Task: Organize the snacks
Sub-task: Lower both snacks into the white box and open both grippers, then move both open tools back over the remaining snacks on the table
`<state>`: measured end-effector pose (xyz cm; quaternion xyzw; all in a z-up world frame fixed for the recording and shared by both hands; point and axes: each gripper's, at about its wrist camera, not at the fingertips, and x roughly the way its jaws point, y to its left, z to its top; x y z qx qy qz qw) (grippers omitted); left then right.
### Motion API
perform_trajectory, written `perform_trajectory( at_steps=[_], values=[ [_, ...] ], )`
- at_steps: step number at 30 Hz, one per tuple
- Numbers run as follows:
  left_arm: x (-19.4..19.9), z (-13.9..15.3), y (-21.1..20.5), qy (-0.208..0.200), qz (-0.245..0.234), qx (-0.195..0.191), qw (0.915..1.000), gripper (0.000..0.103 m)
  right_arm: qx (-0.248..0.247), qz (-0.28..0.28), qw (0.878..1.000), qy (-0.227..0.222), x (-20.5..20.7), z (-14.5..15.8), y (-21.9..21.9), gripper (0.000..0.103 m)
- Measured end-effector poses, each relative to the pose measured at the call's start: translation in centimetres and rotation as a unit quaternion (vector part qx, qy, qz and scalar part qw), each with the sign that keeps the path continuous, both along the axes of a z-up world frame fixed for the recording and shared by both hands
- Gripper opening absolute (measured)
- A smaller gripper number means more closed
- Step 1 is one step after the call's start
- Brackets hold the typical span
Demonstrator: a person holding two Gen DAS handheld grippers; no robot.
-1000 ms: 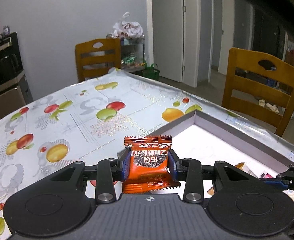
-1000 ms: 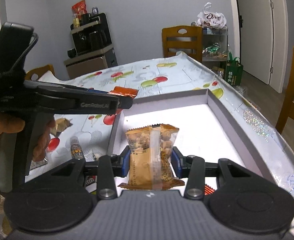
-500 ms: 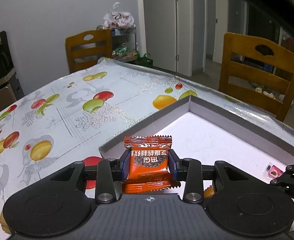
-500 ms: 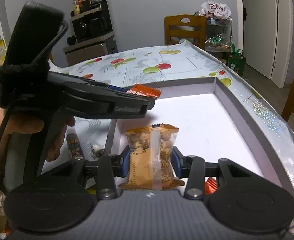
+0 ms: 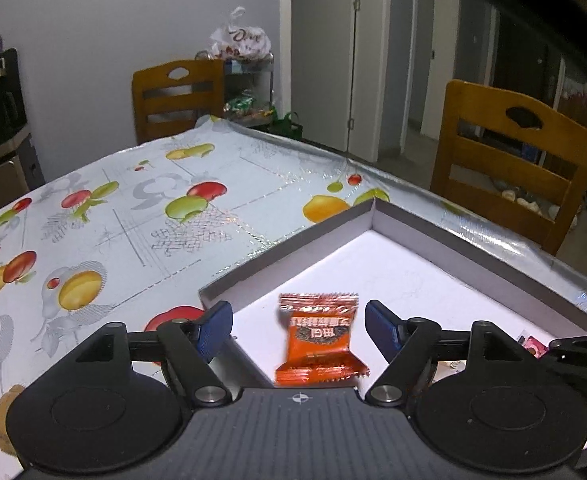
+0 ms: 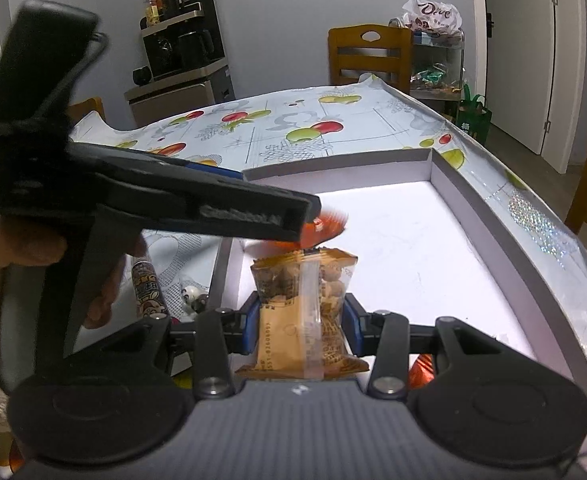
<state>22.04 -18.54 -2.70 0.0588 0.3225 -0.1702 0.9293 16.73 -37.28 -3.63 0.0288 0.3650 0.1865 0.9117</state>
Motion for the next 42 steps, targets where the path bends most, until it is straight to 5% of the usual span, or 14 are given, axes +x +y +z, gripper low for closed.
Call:
perform_trajectory(
  at_steps=[27,30,34,42],
  values=[
    [-5.9,2.5,3.2,-0.021,0.013,-0.021,0.9995,0.075,-0.001,-0.019,1.0,0.008,0.8,-0.6,0.9,0.042],
    [-6.8,2.8,3.7,-0.024,0.016,-0.025,0.9993,0.075,-0.001,-0.024,1.0,0.008,0.6,-0.5,0.9,0.048],
    [-7.6,3.0,4.3,-0.021,0.017,-0.034,0.9991,0.077,-0.002,-0.04,0.999,-0.008,0.1,0.0,0.8,0.074],
    [-8.7,3.6,5.1,-0.026,0.021,-0.04,0.9987,0.08,0.012,-0.057,0.998,-0.016,-1.1,1.4,0.1,0.087]
  ],
)
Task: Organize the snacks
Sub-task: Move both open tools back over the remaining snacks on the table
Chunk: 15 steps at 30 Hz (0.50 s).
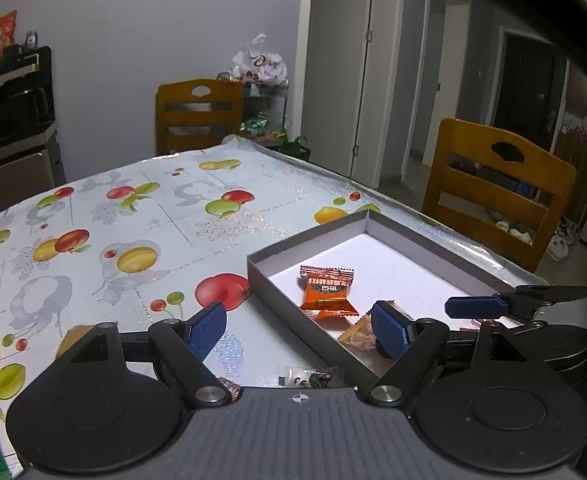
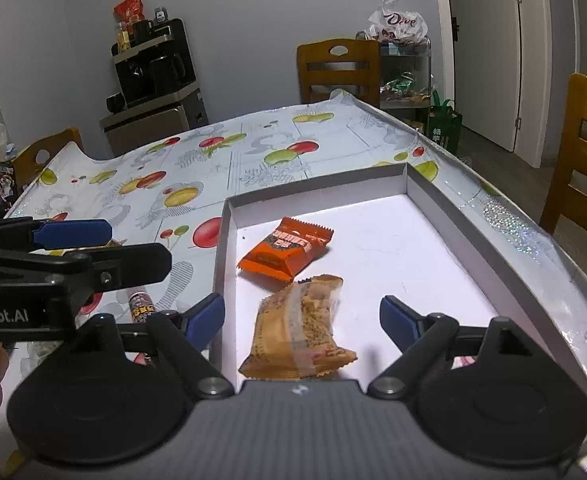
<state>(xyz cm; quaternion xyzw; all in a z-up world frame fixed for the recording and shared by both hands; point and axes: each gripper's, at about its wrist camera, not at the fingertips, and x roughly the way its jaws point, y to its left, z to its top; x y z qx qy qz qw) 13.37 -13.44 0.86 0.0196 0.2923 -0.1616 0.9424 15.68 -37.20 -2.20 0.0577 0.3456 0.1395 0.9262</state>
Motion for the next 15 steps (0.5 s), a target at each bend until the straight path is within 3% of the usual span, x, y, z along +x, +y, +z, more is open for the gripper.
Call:
perform_trajectory(
  at_steps=[15],
  values=[
    [-3.8,1.9,2.8,-0.029,0.012,-0.02,0.9993,0.09,0.007,-0.01,0.999,-0.034,-3.6,2.8,-0.1,0.092]
  ],
)
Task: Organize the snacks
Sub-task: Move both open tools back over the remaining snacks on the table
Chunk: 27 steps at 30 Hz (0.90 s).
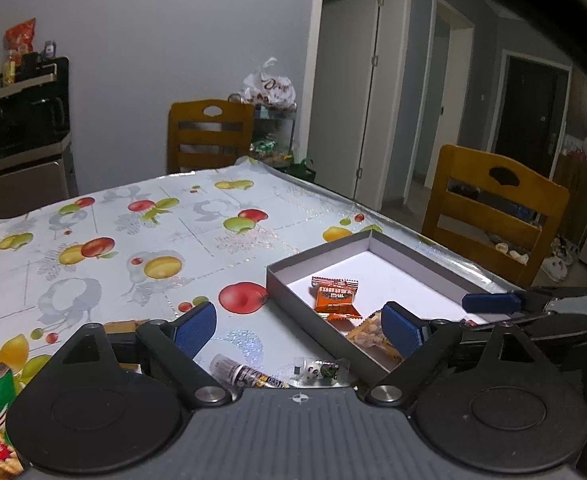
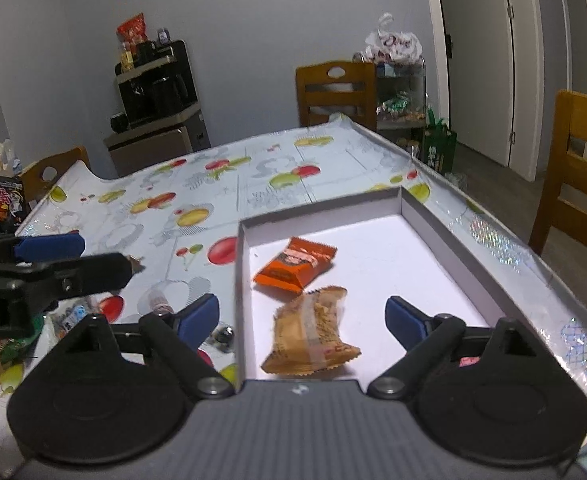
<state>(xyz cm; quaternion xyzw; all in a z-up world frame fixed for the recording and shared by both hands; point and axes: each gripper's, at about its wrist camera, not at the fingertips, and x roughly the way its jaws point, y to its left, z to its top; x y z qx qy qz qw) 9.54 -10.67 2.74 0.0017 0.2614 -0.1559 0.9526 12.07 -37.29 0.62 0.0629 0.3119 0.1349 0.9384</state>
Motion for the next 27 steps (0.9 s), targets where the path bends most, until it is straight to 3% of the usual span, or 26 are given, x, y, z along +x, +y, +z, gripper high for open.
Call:
perform_trajectory(
  at_steps=[12,27],
  values=[
    [-3.2,0.5,3.3,-0.013,0.027,0.006,0.9995,0.092,0.016,0.047,0.999,-0.015,-2.7,2.4,2.6,0.093],
    [-7.0,-0.8,7.3,0.01,0.051,0.0,0.9987,0.092,-0.002,0.099,0.995,-0.023,-5.3,3.3,5.1,0.093]
  ],
)
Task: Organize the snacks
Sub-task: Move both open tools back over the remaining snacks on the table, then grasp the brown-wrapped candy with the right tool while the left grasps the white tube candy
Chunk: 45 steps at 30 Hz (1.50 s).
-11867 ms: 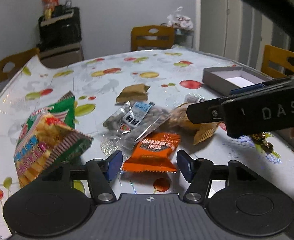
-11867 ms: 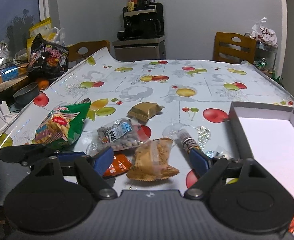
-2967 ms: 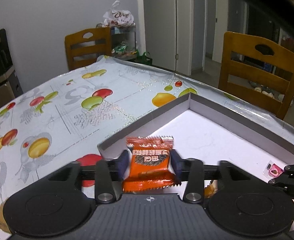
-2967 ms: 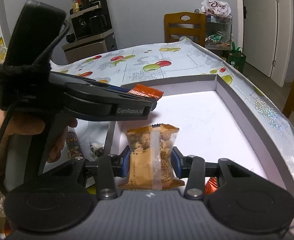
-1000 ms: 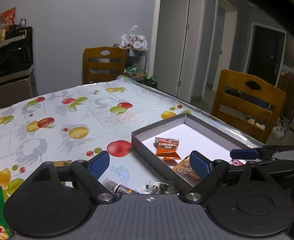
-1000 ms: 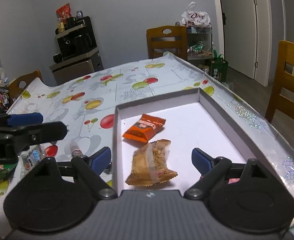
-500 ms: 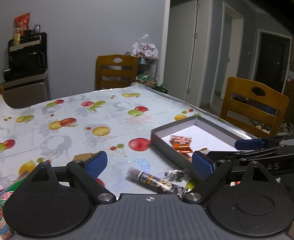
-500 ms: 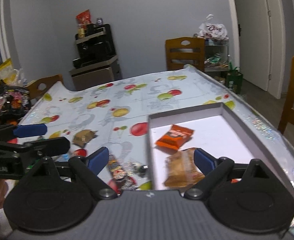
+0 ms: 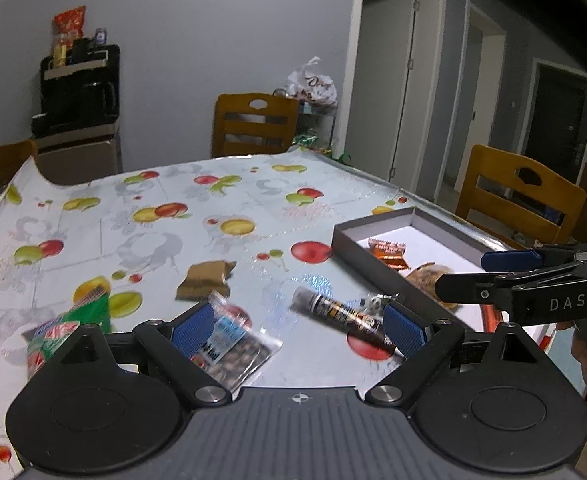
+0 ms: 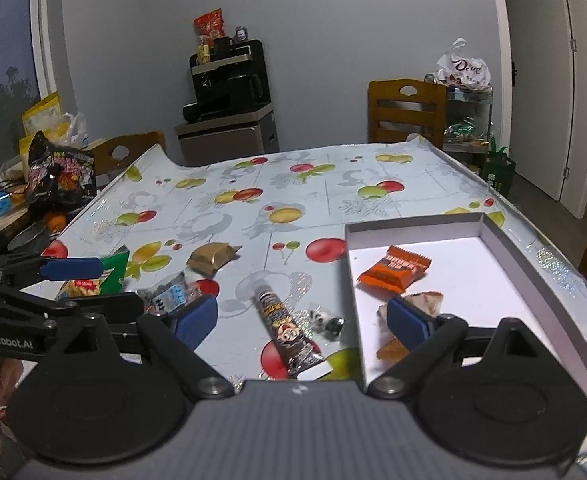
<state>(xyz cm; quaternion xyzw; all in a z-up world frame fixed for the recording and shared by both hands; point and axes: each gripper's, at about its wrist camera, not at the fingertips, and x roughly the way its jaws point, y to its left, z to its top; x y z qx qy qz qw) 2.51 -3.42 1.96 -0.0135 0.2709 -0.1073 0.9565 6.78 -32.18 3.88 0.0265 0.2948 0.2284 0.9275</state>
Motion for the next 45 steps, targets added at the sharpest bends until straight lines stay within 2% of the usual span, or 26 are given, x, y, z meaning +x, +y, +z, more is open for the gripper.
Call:
perform_trajectory(
  at_steps=[7,13,19,25,30,33,35,37,40,45],
  values=[
    [-2.4,-1.1,0.6,-0.008,-0.005,0.031,0.9995,0.092,-0.008,0.02,1.0,0.003,-1.3,-1.1,0.6,0.093],
    [-4.3,-2.3,0.9,-0.008,-0.034,0.023,0.9991,0.092,-0.002,0.067,0.998,-0.021,-3.4,-2.1,1.6,0.093],
    [-4.3,-3.8,0.4,0.015,-0.046,0.031,0.9984,0.092,-0.033,0.113,0.992,-0.039,-5.0,-3.2,3.2,0.093],
    [-3.6,-4.5,0.7,0.028,-0.027,0.033,0.9987,0.092,-0.052,0.11,0.992,-0.024,-4.4,-4.2,3.9,0.093],
    [-3.4,-4.5,0.7,0.029,-0.026,0.031,0.9987,0.092,-0.072,0.073,0.995,-0.009,-3.2,-5.1,4.4,0.092],
    [-3.4,-4.6,0.4,0.033,-0.028,0.029,0.9986,0.092,-0.087,0.061,0.994,-0.001,-2.4,-5.8,5.2,0.076],
    [-3.4,-4.6,0.3,0.032,-0.032,0.03,0.9985,0.092,-0.095,0.059,0.994,0.011,-1.8,-6.2,5.6,0.056],
    [-3.6,-4.6,0.1,0.03,-0.034,0.031,0.9985,0.092,-0.107,0.049,0.993,0.02,-1.3,-6.7,5.9,0.051],
    [-3.8,-4.5,0.1,0.029,-0.033,0.031,0.9985,0.092,-0.123,0.033,0.992,0.01,-1.1,-7.0,6.1,0.049],
    [-3.7,-4.5,0.0,0.031,-0.035,0.028,0.9985,0.092,-0.141,0.032,0.989,0.023,-0.7,-7.6,6.3,0.039]
  ],
)
